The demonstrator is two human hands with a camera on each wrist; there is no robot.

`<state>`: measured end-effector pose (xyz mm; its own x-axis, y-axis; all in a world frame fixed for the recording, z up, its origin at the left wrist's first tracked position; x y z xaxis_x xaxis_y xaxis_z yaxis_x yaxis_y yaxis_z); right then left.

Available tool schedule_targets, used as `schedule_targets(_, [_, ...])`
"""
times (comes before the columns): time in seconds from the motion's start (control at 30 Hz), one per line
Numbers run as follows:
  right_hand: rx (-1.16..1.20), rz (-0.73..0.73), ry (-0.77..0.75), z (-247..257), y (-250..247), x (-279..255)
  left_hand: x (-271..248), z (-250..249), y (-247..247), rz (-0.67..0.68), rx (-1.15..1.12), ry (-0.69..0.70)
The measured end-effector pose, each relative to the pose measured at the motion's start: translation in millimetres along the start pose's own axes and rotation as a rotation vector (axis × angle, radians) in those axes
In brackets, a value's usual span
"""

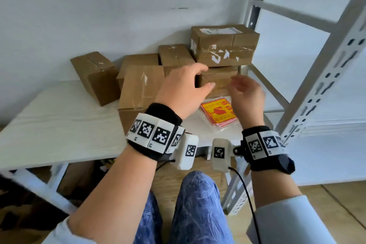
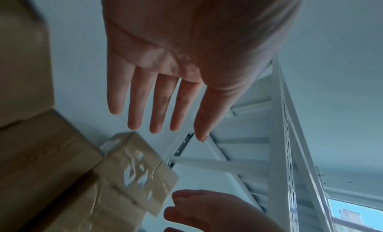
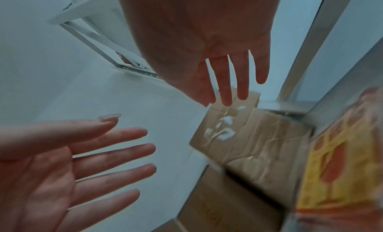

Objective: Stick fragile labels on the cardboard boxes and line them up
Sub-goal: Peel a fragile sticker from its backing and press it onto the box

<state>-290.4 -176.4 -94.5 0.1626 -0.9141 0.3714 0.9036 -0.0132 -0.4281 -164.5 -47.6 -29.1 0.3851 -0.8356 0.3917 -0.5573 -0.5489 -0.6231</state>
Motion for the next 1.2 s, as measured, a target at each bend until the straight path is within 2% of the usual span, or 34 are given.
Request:
schedule_targets(0.13, [-0.143, 0.063, 0.068, -46, -11, 6, 10, 16, 59, 0.233, 0.0, -0.116])
schedule_targets(0.23, [-0.218, 0.144, 0.084, -69, -9, 4, 12, 34, 95, 0.397, 0.133, -0.219])
schedule_targets(0.43, [-0.335, 0.351, 0.104, -86, 10, -5, 7, 59, 122, 0.563, 0.449, -0.324])
schedule_targets(0.63, [-0.462, 0.432, 0.038, -81, 37, -12, 6, 69, 106, 0.433, 0.434, -0.398])
schedule_targets(0.73, [-0.503, 0.431, 0.007, -80, 44, -13, 6, 72, 102, 0.424, 0.428, -0.409])
schedule_targets(0.87, [-0.475, 0.35, 0.05, -78, 40, -12, 5, 74, 107, 0.446, 0.25, -0.398])
schedule_targets(0.93, [-0.386, 0.285, 0.097, -81, 34, -9, 7, 74, 108, 0.409, 0.206, -0.385])
schedule_targets(1.07, [-0.369, 0.193, 0.145, -89, 26, -6, 10, 80, 105, 0.324, 0.279, -0.393])
schedule_targets(1.2, [-0.429, 0.226, 0.155, -91, 28, -7, 4, 89, 110, 0.387, 0.32, -0.443])
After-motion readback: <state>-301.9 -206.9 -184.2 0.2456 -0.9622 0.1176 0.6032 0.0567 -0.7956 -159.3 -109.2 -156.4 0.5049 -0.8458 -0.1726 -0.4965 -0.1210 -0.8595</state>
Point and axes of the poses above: each hand's wrist, its own x-axis towards the middle knuckle, its own y-axis out of the palm, z = x × y, the point moved 6 cm from there along x, towards the middle knuckle, and after that the axes turned 8 degrees about -x, right-handed, at the moved point
